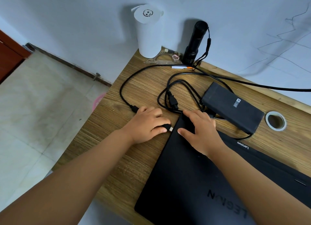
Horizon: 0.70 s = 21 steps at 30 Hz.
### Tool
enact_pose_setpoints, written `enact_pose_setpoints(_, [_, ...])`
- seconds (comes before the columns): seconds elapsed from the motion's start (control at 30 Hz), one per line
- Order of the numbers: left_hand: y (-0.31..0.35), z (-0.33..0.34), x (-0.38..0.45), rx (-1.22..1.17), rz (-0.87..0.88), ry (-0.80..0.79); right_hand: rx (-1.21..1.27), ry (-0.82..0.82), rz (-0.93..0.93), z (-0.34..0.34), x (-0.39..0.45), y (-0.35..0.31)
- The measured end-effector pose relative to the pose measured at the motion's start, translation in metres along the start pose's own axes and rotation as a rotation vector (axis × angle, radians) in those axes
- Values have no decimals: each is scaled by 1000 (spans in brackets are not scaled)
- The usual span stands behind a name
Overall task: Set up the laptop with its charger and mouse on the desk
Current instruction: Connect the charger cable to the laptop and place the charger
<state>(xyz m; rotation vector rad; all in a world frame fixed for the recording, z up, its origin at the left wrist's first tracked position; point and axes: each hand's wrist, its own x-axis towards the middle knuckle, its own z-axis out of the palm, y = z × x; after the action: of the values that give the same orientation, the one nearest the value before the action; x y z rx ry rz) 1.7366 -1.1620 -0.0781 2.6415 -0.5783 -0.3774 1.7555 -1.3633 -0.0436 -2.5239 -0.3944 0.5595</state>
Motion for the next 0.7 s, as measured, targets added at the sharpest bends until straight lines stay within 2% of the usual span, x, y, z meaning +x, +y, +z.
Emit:
enact_pose_setpoints(0.33, [4,1,4,5,83,-11,-2,-7,9,0,1,-2])
enact_pose_setpoints(0.5, [1,10,4,-17,99,76,-6,-4,6,2,2,-2])
enact_pose_setpoints(0.63, [1,1,6,-15,109,-18,-27,-49,-19,0,3,-1])
enact_pose_setpoints(0.7, [1,-11,9,-76,75,-16,-8,-44,-31,-7,5,2])
